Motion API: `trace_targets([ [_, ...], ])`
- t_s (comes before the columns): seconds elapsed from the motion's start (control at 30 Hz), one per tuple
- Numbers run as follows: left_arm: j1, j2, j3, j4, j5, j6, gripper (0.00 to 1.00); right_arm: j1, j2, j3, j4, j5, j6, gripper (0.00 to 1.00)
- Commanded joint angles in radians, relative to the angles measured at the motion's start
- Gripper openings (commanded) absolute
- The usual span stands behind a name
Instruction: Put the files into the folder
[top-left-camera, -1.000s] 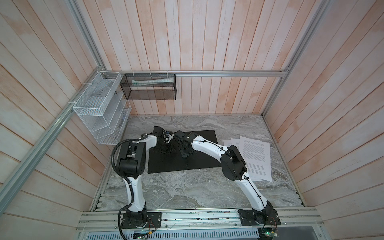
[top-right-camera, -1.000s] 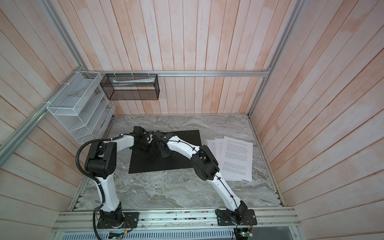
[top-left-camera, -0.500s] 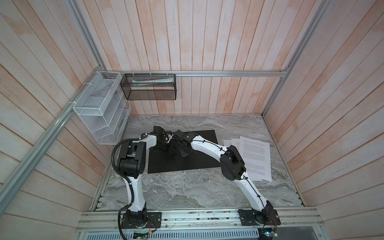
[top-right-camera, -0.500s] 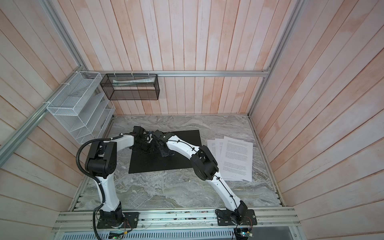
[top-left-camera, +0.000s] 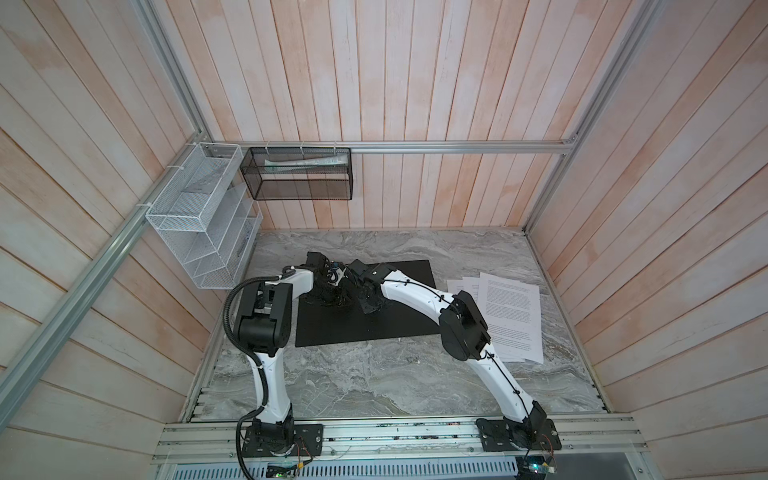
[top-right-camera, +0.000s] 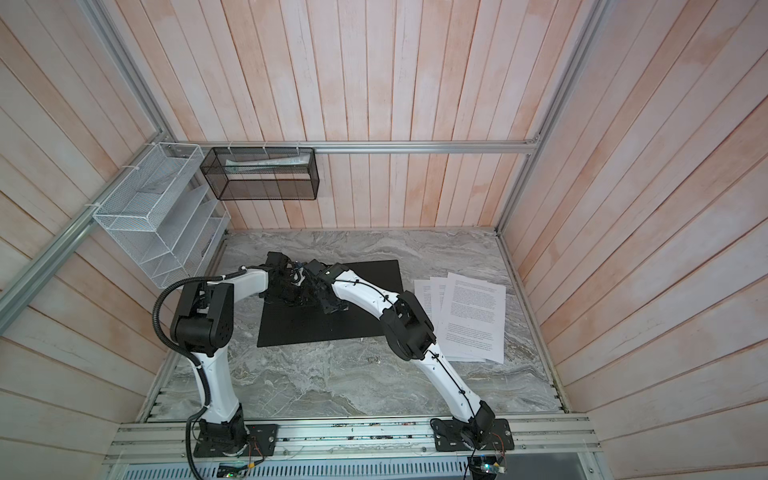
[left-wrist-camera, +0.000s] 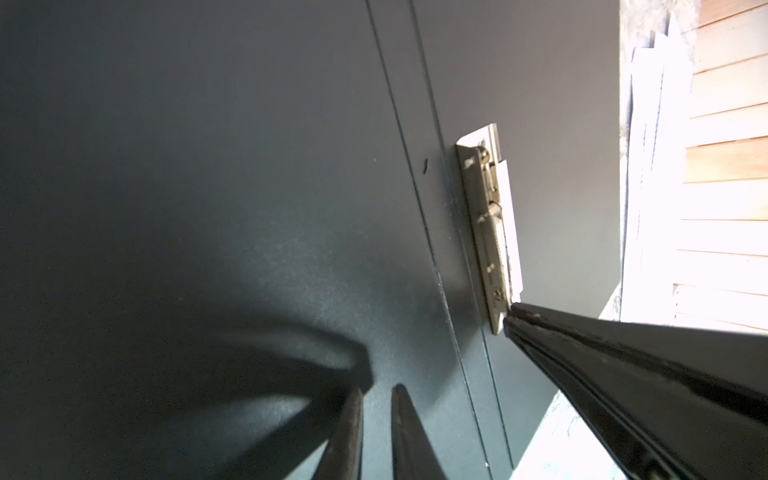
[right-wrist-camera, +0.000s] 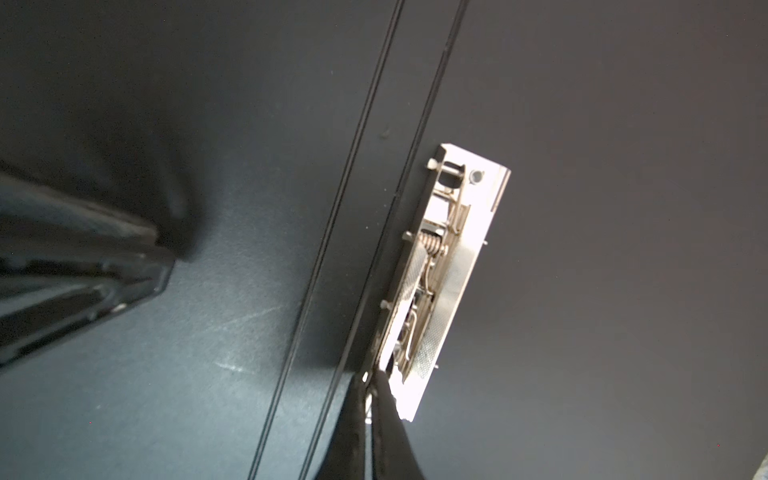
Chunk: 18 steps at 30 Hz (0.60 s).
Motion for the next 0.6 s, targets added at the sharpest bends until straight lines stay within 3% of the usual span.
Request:
trace_targets([
  [0.0,0.005,0.055,-0.008,-0.061,-0.051,0.016,0.18,0.007,0.051,-0.022,-0.077,-0.012,0.004,0.08],
  [0.57,0.007,0.052,-0.001,-0.078,-0.053,0.013,0.18,0.005,0.052,-0.089,-0.043,-0.045,0.008,0.07],
])
